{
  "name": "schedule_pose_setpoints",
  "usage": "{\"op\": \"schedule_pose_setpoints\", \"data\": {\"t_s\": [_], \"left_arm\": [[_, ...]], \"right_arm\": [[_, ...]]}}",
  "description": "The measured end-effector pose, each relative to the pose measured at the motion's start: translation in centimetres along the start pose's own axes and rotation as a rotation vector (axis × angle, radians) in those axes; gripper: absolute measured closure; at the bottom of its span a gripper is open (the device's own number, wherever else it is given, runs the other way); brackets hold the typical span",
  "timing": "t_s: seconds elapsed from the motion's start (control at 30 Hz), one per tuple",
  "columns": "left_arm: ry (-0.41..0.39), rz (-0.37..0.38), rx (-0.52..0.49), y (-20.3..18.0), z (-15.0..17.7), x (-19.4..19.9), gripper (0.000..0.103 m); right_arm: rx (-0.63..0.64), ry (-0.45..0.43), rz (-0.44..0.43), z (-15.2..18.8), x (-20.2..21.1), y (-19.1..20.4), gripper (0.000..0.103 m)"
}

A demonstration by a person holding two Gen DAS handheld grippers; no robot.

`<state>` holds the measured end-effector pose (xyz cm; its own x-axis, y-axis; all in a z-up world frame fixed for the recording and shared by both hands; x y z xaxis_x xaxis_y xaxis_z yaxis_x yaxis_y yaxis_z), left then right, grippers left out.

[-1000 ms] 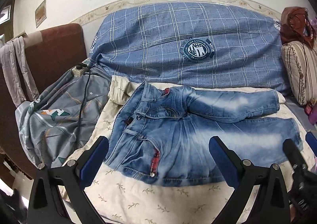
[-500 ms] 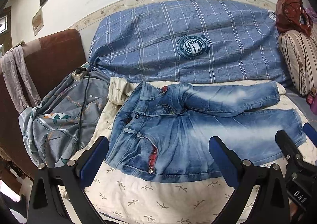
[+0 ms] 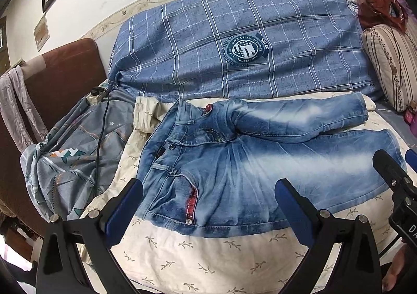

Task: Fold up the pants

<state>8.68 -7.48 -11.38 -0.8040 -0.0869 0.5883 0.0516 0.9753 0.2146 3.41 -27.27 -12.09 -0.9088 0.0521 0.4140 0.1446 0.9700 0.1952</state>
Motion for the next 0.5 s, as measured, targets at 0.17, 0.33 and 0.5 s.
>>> {"op": "schedule_pose_setpoints", "data": {"t_s": [0.17,0.33,0.5], "left_arm": [[0.014,-0.002,0.001,0.13,0.4,-0.4,0.002],[0.022,-0.007,0.002,0.17,0.58,-0.56,0.002],[0.028,-0.008,-0.002,0.05,0.71,-0.64,0.002]], "right_arm": [[0.01,0.001,0.0,0.07,-0.04,0.13,0.001],[0.015,0.004,0.001,0.14,-0.15,0.22,0.001],[0.012,0.008,0.001,0.2,-0.19,0.21,0.001]]}}
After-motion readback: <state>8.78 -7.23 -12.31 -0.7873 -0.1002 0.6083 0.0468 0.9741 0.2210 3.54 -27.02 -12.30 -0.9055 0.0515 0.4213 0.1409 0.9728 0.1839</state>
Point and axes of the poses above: each gripper's, at about its wrist camera, not at the fingertips, and x roughly against the way its jaws point, y to its left, z to its underside, the point moved 6 cm from there along -x, roughly the way its jaws point, and after that the axes turned 1 degree about -z, right-handed, at the moved point
